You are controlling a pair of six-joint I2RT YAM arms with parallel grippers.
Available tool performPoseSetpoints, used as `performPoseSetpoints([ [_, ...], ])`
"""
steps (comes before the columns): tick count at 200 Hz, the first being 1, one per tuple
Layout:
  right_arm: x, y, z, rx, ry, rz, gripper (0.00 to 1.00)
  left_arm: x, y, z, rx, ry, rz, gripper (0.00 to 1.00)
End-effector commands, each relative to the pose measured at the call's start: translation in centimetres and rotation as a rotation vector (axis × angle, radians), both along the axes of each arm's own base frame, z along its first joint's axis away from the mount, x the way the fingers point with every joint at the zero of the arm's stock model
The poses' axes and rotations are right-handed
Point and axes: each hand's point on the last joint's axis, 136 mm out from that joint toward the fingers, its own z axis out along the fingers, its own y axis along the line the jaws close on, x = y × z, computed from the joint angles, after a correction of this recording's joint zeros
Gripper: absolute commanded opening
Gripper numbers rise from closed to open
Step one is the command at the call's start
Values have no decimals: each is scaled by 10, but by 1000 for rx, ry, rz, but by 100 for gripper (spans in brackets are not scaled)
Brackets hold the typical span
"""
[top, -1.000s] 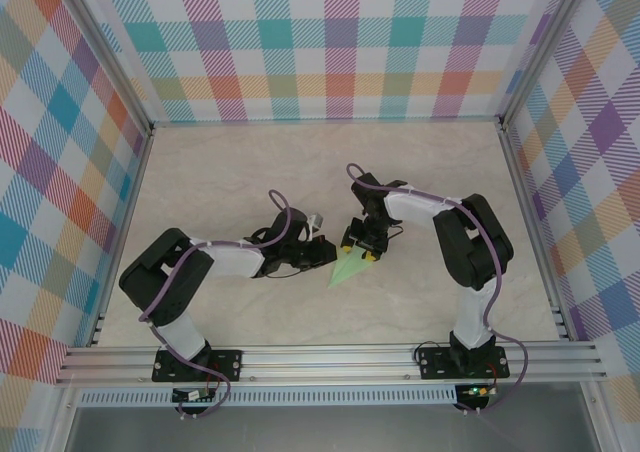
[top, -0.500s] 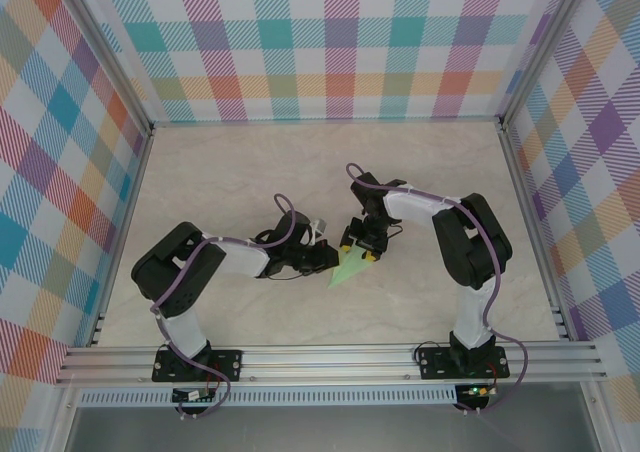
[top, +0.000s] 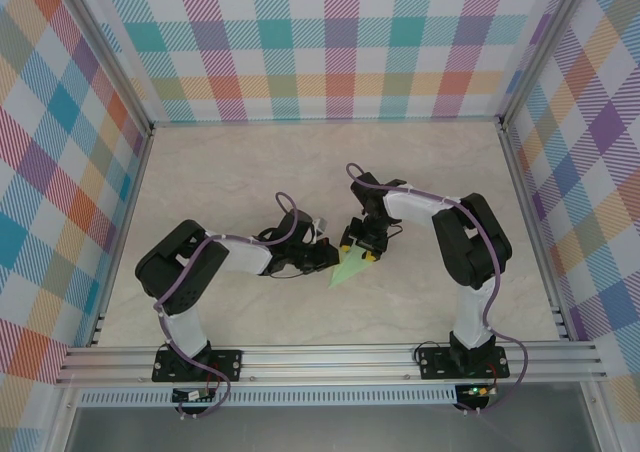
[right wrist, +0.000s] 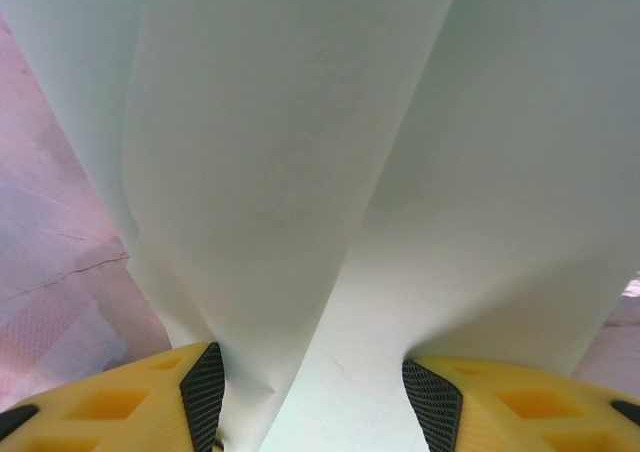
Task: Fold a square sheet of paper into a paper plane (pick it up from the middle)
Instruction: Fourth fold the wing at the center of the table.
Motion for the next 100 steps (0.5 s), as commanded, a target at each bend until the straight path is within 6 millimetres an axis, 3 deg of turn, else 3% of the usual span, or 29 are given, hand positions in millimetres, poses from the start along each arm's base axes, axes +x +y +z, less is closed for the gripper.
performPoseSetpoints([
  [1, -26, -39, -73, -206, 92, 17, 57, 1, 1, -7, 34, 6, -7, 7],
  [100, -28, -41, -76, -217, 101, 19, 57, 0, 8, -15, 93, 14, 1, 5],
])
